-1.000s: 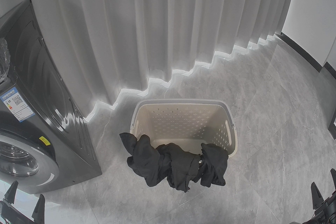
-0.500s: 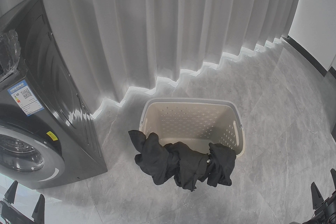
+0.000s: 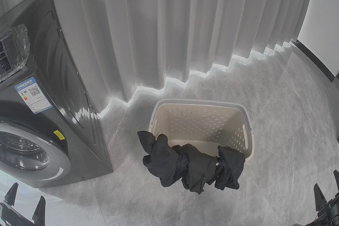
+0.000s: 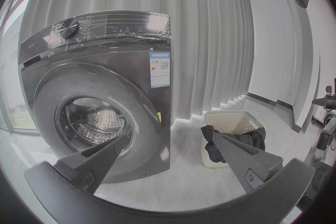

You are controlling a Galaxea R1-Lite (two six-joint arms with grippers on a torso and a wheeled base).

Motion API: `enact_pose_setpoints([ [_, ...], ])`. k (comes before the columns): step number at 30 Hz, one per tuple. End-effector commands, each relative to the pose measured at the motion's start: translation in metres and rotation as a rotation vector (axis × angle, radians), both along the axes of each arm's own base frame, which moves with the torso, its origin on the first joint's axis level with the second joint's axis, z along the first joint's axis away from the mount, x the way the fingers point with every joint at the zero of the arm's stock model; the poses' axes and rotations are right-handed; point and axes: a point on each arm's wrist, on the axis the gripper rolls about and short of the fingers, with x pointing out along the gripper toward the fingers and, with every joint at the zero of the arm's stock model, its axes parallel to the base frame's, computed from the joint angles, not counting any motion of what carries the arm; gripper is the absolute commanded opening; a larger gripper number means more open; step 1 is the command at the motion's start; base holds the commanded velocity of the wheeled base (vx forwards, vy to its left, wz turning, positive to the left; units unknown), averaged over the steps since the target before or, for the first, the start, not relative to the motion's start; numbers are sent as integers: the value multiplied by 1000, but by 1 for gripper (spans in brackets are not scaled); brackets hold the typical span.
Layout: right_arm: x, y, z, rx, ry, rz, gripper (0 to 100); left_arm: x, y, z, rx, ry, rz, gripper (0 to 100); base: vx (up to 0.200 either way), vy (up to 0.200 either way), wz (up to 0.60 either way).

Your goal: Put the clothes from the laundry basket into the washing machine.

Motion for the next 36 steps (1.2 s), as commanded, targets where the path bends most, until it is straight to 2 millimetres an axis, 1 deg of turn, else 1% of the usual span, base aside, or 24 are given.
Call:
enact_pose_setpoints([
  [1,1,0,-5,0,9,0,100,0,0,-5,1,3,0,100,0,0,0],
  [8,1,0,-5,0,9,0,100,0,0,-5,2,3,0,100,0,0,0],
  [17,1,0,-5,1,7,-1,100,0,0,-5,4,3,0,100,0,0,600],
  [29,1,0,-5,1,7,-4,100,0,0,-5,4,3,0,100,0,0,0],
  [35,1,0,-5,1,9,-1,100,0,0,-5,4,3,0,100,0,0,600],
  [36,1,0,-5,1,7,-1,100,0,0,-5,4,3,0,100,0,0,0],
])
